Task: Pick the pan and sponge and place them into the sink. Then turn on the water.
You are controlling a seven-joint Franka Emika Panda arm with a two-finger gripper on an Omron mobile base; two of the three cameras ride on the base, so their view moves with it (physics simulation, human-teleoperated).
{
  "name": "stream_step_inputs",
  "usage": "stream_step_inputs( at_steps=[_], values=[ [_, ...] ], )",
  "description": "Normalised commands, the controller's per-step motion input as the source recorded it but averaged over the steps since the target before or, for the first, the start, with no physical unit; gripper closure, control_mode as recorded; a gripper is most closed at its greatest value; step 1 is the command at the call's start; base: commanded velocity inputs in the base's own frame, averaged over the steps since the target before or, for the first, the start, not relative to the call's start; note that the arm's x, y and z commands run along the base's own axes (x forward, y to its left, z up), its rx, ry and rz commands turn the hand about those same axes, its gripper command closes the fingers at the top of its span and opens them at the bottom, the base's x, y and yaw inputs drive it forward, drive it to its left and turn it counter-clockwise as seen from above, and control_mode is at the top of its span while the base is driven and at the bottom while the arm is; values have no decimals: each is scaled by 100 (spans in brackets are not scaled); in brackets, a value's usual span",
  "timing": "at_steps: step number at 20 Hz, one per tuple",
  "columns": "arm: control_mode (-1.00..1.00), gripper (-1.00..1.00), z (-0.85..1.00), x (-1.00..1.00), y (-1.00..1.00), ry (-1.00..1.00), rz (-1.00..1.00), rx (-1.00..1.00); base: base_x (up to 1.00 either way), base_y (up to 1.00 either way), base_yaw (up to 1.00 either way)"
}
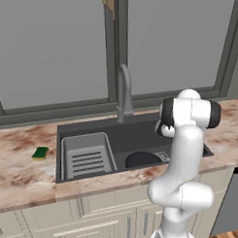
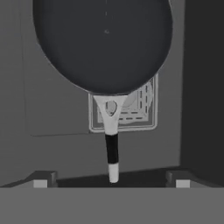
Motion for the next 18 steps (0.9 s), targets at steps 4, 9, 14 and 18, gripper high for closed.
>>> stream_step_inputs(
  at_steps=[4,9,14,18],
  values=[
    [-100,-100,100,-43,0,1,0,0,0,0,0],
    [-100,-100,100,-72,8,0,1,0,0,0,0],
    [-100,-100,97,-99,50,-5,20,-6,0,0,0],
    [-100,-100,86,-100,69,-9,35,-13,0,0,0]
  ],
)
